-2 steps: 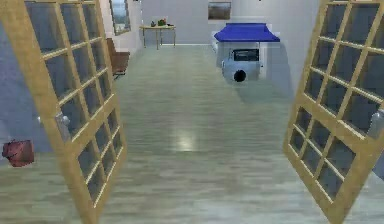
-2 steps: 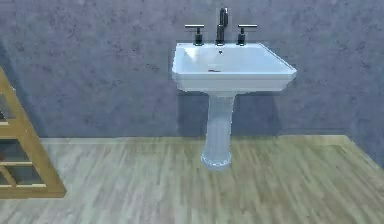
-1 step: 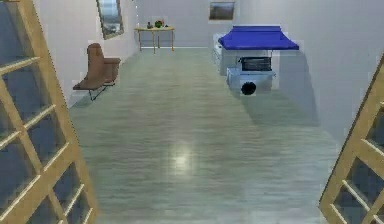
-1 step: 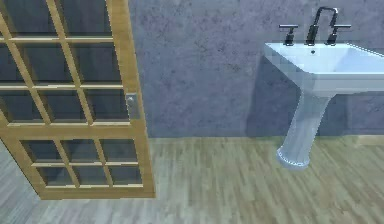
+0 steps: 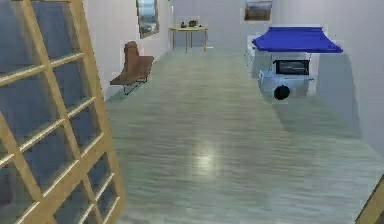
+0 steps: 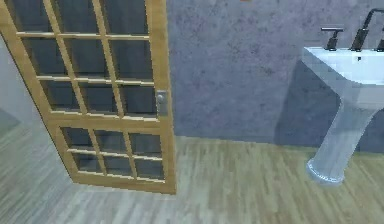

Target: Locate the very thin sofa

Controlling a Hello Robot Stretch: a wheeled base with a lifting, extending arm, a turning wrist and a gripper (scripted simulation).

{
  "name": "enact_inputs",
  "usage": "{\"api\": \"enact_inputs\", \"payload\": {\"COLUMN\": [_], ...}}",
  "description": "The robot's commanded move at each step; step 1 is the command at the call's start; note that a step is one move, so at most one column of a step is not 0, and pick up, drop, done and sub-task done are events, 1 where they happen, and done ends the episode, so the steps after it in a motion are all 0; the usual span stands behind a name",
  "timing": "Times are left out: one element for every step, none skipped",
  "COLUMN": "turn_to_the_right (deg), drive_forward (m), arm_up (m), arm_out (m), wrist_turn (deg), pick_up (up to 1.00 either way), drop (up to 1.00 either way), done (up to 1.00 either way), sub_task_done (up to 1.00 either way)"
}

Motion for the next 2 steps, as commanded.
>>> {"api": "enact_inputs", "payload": {"turn_to_the_right": [0.0, 0.0], "drive_forward": [1.0, 0.35], "arm_up": [0.0, 0.0], "arm_out": [0.0, 0.0], "wrist_turn": [0.0, 0.0], "pick_up": [0.0, 0.0], "drop": [0.0, 0.0], "done": [0.0, 0.0], "sub_task_done": [0.0, 0.0]}}
